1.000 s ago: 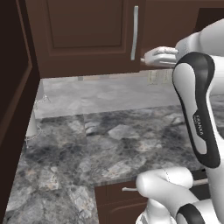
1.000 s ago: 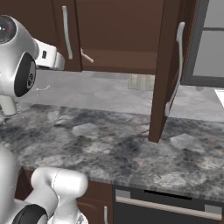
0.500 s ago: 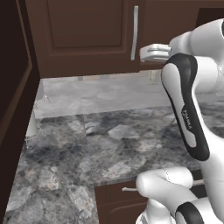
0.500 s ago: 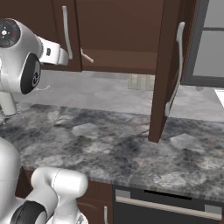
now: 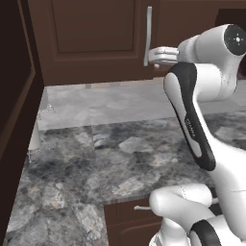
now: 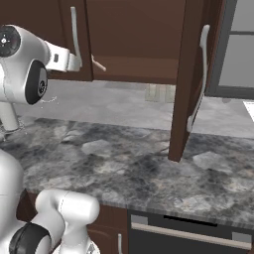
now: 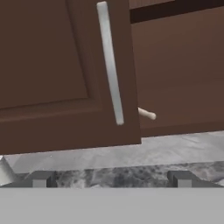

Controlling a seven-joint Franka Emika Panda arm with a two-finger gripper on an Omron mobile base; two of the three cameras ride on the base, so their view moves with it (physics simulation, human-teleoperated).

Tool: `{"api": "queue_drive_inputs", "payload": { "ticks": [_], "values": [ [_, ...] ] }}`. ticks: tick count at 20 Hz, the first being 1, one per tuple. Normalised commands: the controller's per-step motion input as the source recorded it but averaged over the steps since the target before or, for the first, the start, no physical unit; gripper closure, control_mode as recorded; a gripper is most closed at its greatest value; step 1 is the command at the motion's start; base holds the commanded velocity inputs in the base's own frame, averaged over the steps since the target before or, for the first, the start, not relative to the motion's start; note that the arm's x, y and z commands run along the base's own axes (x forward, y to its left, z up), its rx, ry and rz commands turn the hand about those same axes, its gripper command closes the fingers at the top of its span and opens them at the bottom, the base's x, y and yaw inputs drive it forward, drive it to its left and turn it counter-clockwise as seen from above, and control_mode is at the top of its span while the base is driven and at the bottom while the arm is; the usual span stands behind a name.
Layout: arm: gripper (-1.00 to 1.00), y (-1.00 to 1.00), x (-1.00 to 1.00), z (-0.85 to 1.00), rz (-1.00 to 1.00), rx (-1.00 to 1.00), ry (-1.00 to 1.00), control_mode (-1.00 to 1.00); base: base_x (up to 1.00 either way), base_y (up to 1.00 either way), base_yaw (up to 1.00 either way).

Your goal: Open the cabinet. Pick the dish brush and place it next to the sink. Then close the cabinet.

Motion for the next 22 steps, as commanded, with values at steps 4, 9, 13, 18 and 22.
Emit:
{"api": "queue_drive_inputs", "payload": {
  "ticks": [4, 9, 13, 18, 22],
  "values": [
    [-1.0, 0.0, 0.19, 0.28, -0.11, 0.0, 0.02, -1.0, 0.0, 0.0, 0.0],
    [-1.0, 0.0, 0.33, 0.07, -0.09, -0.02, 0.0, -1.0, 0.0, 0.0, 0.0],
    [-1.0, 0.0, 0.42, -0.1, -0.04, -0.01, 0.0, -1.0, 0.0, 0.0, 0.0],
    [-1.0, 0.0, 0.48, -0.06, -0.01, 0.0, 0.0, -1.0, 0.0, 0.0, 0.0],
    [-1.0, 0.0, 0.52, -0.03, 0.0, 0.0, 0.0, -1.0, 0.0, 0.0, 0.0]
  ]
}}
